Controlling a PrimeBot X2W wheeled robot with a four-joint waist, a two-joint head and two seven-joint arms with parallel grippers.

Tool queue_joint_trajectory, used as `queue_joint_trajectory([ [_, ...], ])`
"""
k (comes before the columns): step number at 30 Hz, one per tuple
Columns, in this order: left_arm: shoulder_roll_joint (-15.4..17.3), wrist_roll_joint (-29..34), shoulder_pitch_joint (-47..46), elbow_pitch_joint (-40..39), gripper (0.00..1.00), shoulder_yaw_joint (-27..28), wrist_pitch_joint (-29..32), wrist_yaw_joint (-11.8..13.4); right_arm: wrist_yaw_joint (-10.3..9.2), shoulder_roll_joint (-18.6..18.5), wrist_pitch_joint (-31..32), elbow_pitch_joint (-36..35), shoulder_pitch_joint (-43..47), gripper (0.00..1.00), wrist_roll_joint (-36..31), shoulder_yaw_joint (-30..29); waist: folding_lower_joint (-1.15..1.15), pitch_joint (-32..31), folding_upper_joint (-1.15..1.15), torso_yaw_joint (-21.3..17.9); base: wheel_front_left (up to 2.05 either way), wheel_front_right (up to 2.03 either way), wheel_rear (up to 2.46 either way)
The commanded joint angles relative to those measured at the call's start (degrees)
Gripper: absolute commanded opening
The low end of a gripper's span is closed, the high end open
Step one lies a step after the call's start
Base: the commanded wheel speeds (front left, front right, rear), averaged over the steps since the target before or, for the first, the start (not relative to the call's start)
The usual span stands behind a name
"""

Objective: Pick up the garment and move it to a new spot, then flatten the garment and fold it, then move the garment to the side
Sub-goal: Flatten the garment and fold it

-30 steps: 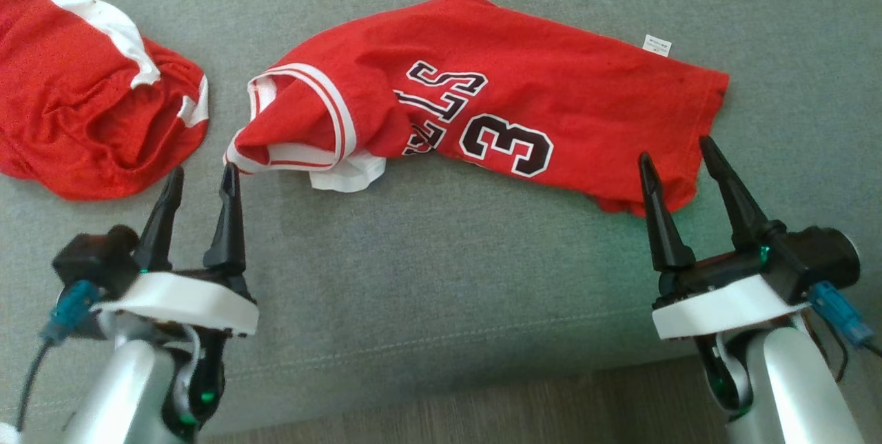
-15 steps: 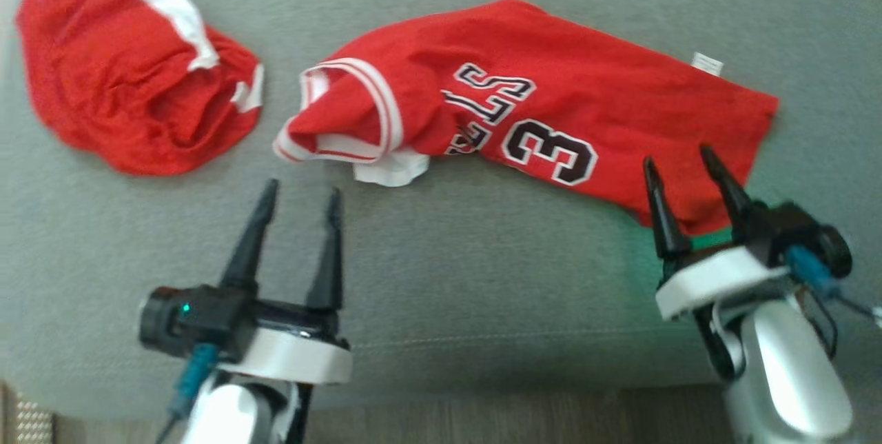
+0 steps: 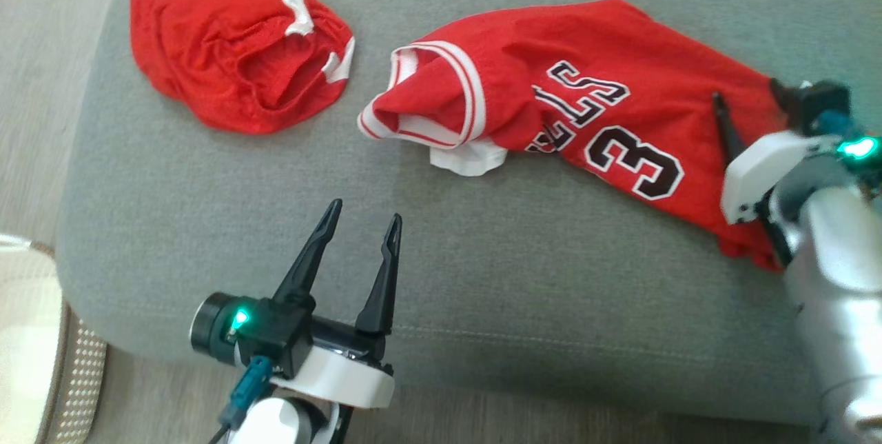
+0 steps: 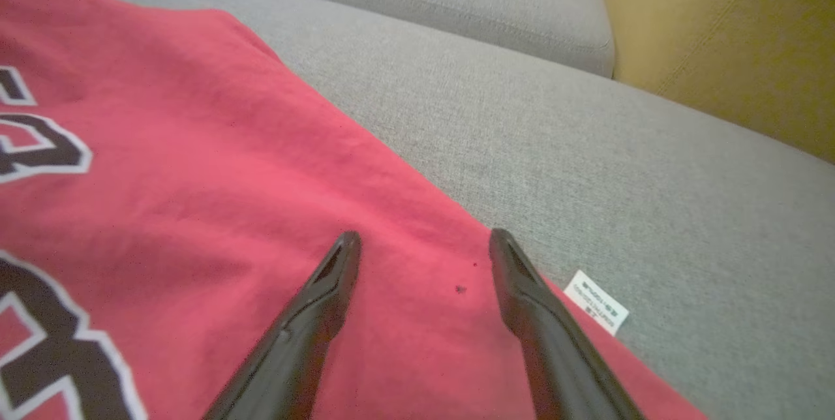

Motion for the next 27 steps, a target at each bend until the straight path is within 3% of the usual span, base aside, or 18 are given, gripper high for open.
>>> queue_joint_trajectory([
  [1, -0.4, 0.3, -1.7, -1.9, 1.00, 1.5, -0.7, 0.1, -0.01, -0.9, 1.9, 1.1, -2.4, 1.00, -0.2, 1.5, 0.00, 0.8, 0.00, 0.9, 0.00, 0.00, 0.00],
  [9, -0.4, 0.0, -2.5, -1.9, 1.00, 0.1, -0.7, 0.6, -0.01, -3.5, 9.2, 12.0, -7.0, 1.00, 2.0, 7.4, 0.00, 2.4, 0.00, 2.1, 0.00, 0.00, 0.00],
  [10, -0.4, -0.1, -2.7, -1.9, 1.00, -0.1, -0.7, 0.7, -0.01, -3.8, 9.4, 12.9, -7.4, 0.61, 2.4, 8.4, 0.00, 2.5, 0.00, 2.1, 0.00, 0.00, 0.00],
  [11, -0.4, -0.2, -2.8, -1.8, 1.00, -0.2, -0.7, 0.8, -0.01, -3.9, 9.3, 13.5, -7.8, 0.00, 3.0, 9.2, 0.00, 2.6, 0.00, 2.1, 0.00, 0.00, 0.00],
  [20, -0.4, -0.1, -3.6, -1.9, 1.00, -1.1, -0.7, 1.0, -0.01, -6.9, 0.0, 10.4, -15.1, 0.00, 8.0, 13.3, 0.00, 3.4, 0.00, 1.4, 0.00, 0.00, 0.00],
  [27, -0.5, -0.1, -5.5, -1.9, 1.00, -2.9, -0.7, 0.6, -0.01, -11.4, -3.5, 7.2, -25.5, 0.00, 5.9, 8.1, 0.00, 6.0, 0.00, 3.4, 0.00, 0.00, 0.00],
])
